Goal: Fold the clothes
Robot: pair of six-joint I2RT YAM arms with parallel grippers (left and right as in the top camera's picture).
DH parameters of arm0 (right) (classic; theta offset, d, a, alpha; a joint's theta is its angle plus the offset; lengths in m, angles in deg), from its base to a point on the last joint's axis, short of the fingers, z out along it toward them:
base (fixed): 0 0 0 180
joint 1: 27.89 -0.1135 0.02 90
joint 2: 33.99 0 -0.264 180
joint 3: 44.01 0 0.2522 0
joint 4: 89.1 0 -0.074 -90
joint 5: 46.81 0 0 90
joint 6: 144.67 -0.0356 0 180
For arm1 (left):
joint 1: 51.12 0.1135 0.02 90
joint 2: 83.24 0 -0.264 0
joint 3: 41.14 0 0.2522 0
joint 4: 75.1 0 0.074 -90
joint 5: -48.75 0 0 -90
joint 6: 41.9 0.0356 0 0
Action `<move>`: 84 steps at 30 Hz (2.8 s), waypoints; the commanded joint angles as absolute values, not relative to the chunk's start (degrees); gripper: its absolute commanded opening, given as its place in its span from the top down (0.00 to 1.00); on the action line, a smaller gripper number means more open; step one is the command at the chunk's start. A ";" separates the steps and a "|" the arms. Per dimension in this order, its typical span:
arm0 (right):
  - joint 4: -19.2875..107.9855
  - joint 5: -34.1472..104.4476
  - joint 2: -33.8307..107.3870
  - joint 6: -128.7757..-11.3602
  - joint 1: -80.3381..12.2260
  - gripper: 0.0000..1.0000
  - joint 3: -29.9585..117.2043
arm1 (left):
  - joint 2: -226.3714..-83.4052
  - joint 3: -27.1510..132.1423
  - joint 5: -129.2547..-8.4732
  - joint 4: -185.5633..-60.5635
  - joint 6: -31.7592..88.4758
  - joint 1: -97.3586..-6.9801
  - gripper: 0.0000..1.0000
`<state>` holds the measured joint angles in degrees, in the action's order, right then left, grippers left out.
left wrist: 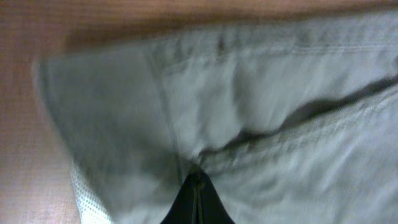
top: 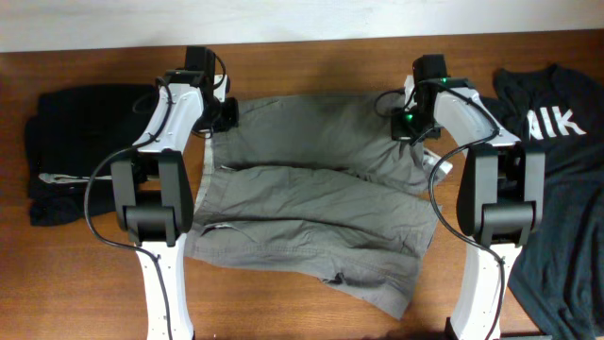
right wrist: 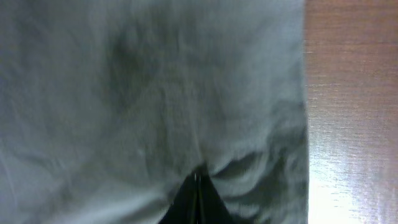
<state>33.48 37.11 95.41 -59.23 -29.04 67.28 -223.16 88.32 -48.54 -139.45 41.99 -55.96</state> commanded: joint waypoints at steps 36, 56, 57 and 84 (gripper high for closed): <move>16.23 40.87 74.27 -60.67 -28.45 0.01 82.39 | -215.95 127.68 -47.29 -170.50 42.14 -55.48 0.34; -19.83 39.95 54.84 -70.20 -28.25 0.01 79.48 | -182.66 108.54 -39.47 -185.56 35.89 -61.51 0.44; -19.83 39.71 53.18 -70.22 -28.25 0.01 78.39 | -179.77 104.52 -36.93 -185.56 34.55 -61.51 0.41; 23.20 27.36 41.38 -76.43 -28.14 0.26 17.30 | -167.55 42.92 -34.37 -148.01 30.93 -56.40 0.16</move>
<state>21.63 28.52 42.25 -75.66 -28.41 18.85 -167.03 42.94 -34.96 -148.89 31.78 -58.21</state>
